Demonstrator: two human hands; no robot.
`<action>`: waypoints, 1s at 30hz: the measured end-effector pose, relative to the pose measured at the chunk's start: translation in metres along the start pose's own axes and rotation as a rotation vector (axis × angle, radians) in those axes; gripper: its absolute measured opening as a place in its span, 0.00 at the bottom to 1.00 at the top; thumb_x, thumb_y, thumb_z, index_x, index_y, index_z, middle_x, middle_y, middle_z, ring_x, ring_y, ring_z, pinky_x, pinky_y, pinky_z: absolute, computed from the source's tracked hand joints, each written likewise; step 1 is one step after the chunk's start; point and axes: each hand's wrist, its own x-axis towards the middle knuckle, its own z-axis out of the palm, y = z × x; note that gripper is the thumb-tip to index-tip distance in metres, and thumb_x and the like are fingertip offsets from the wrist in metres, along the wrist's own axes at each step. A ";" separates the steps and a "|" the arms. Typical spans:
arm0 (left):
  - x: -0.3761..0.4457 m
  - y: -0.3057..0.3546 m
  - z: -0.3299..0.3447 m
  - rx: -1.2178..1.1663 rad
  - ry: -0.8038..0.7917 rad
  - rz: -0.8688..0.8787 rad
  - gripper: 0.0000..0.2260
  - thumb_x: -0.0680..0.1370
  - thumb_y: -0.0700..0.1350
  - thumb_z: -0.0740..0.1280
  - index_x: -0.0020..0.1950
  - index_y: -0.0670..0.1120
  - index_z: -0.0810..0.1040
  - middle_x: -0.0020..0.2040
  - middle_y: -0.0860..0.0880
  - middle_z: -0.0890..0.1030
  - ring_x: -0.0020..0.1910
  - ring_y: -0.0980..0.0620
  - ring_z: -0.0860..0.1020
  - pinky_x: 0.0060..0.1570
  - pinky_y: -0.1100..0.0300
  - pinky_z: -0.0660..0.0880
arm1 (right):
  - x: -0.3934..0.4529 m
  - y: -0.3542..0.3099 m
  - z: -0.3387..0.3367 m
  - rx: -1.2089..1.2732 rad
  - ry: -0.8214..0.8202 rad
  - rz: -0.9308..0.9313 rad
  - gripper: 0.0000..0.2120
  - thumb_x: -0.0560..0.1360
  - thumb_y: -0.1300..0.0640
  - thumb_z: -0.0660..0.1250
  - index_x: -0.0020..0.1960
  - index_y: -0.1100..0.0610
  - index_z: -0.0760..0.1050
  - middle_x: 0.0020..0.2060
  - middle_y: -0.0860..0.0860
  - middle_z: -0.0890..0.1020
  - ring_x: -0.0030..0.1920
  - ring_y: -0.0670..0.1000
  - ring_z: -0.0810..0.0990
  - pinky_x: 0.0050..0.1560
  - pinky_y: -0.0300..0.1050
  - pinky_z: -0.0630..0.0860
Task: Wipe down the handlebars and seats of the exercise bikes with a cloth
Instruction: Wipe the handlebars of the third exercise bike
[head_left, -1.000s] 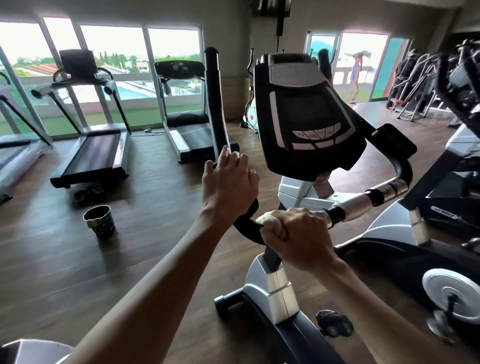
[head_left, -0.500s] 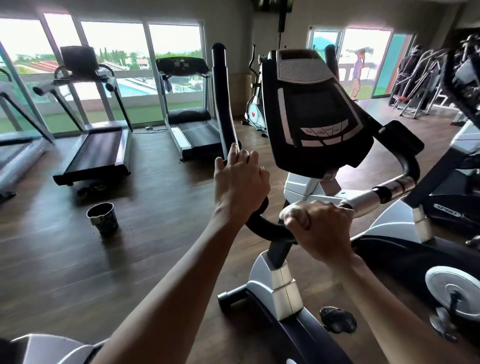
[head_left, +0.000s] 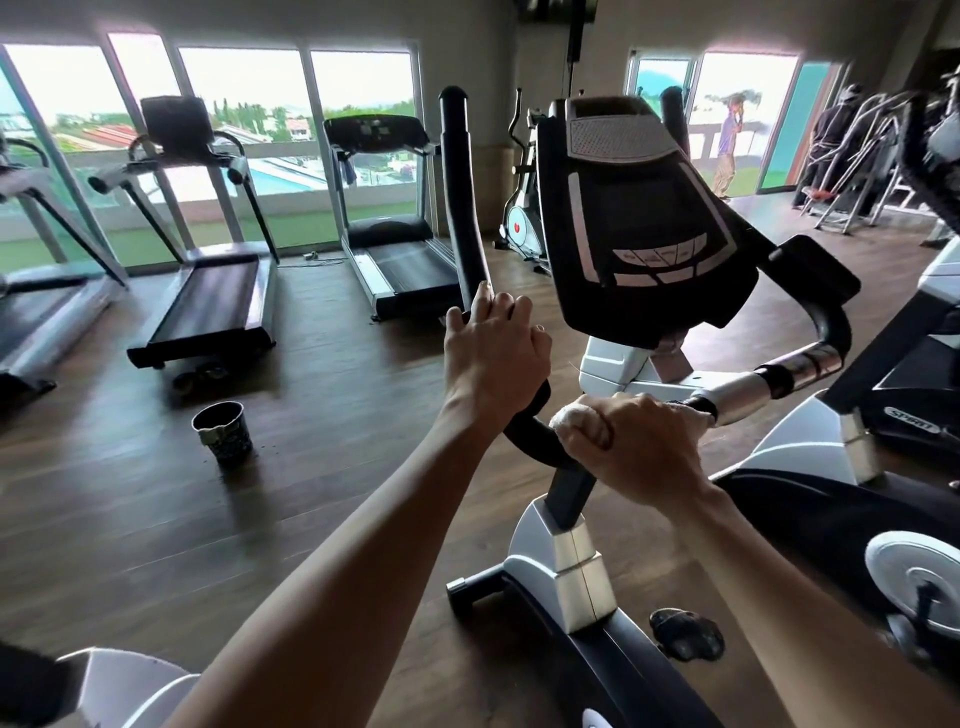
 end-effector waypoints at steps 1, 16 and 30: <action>-0.001 0.000 0.001 0.007 0.001 -0.002 0.16 0.84 0.51 0.55 0.66 0.45 0.74 0.71 0.47 0.75 0.79 0.47 0.61 0.68 0.44 0.61 | -0.002 -0.003 0.003 -0.036 0.044 0.042 0.23 0.72 0.30 0.55 0.47 0.44 0.79 0.37 0.46 0.82 0.44 0.54 0.82 0.43 0.46 0.70; -0.019 -0.005 0.010 -0.013 0.013 0.075 0.32 0.84 0.57 0.53 0.84 0.42 0.51 0.84 0.42 0.52 0.83 0.45 0.48 0.78 0.38 0.49 | -0.042 -0.020 0.038 0.383 0.342 -0.155 0.25 0.82 0.37 0.58 0.66 0.55 0.75 0.57 0.46 0.77 0.56 0.49 0.71 0.63 0.56 0.68; -0.148 -0.166 0.014 -0.404 -0.061 -0.143 0.22 0.84 0.44 0.60 0.78 0.44 0.70 0.79 0.45 0.67 0.80 0.51 0.63 0.79 0.55 0.60 | -0.039 -0.120 0.074 0.858 0.013 -0.342 0.19 0.80 0.38 0.62 0.63 0.50 0.77 0.54 0.42 0.82 0.53 0.47 0.80 0.55 0.51 0.77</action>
